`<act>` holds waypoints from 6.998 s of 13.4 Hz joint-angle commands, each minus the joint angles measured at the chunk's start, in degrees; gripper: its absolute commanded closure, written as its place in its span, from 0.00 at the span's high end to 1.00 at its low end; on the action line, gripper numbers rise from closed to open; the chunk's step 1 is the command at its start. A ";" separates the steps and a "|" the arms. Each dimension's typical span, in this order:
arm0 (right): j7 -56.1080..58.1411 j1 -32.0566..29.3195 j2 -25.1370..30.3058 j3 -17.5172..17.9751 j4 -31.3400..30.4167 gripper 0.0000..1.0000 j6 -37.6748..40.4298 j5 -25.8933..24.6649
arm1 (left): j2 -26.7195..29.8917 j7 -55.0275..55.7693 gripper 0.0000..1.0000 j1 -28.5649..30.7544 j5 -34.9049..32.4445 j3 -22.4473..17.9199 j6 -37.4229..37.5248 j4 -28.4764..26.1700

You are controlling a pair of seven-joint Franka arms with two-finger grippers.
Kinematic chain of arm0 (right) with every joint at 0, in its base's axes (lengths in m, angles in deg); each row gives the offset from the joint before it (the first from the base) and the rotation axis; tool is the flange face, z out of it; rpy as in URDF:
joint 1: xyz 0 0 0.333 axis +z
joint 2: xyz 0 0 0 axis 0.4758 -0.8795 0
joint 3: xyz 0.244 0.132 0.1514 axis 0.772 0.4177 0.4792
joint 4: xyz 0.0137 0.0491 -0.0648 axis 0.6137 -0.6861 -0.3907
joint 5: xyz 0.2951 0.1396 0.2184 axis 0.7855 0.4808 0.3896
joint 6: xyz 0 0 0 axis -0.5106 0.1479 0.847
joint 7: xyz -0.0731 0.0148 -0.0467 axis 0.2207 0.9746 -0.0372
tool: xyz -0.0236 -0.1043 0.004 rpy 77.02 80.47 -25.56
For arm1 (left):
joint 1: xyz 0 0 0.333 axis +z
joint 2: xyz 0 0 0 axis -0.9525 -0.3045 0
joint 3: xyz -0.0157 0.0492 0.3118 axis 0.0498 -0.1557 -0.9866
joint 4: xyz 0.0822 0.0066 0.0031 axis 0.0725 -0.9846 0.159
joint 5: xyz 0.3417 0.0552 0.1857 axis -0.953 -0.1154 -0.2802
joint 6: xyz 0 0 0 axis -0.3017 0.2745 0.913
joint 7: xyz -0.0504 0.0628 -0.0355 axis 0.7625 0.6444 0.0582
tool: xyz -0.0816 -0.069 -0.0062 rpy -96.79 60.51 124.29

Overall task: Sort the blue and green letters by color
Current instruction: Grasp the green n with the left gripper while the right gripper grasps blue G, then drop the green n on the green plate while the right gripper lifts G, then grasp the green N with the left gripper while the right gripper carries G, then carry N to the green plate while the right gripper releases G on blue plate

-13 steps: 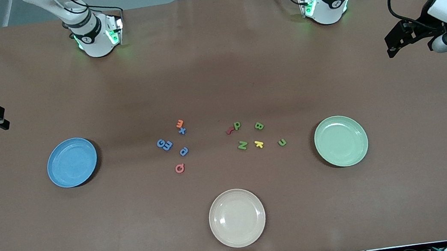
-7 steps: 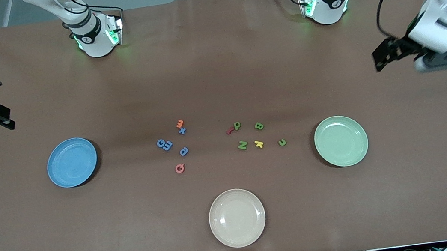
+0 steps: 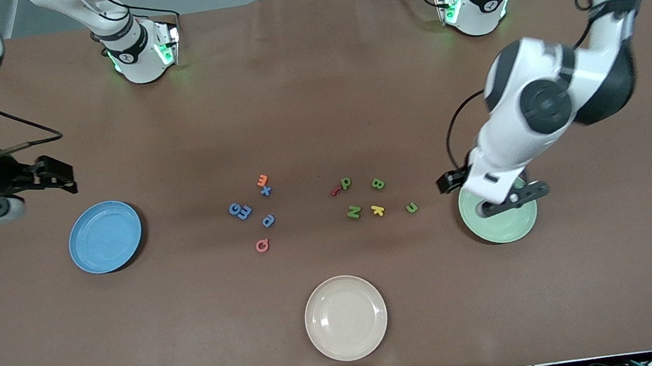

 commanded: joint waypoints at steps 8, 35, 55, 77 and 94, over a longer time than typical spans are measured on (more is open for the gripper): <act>0.24 15.66 -7.36 0.01 -10.74 1.00 -11.27 -0.13 | -16.94 22.42 0.72 -7.00 -7.45 -0.13 -15.27 1.57; 16.41 18.04 -22.65 0.18 -27.29 0.97 -48.48 0.31 | -10.36 3.97 0.03 9.08 -7.54 -0.57 -3.96 0.86; 16.50 17.17 -23.27 0.10 -27.20 0.18 -49.46 0.14 | -16.49 32.57 0.94 -6.28 -5.60 -0.04 -4.90 8.94; 61.94 -18.69 -15.09 -0.52 -34.84 0.17 -50.15 -0.65 | -25.84 60.49 0.00 -16.59 -6.30 -0.48 -15.90 15.45; 38.34 -11.94 -13.60 0.01 -33.36 0.69 -42.08 -0.39 | -8.86 9.78 0.00 13.72 -5.78 2.85 0.02 -2.90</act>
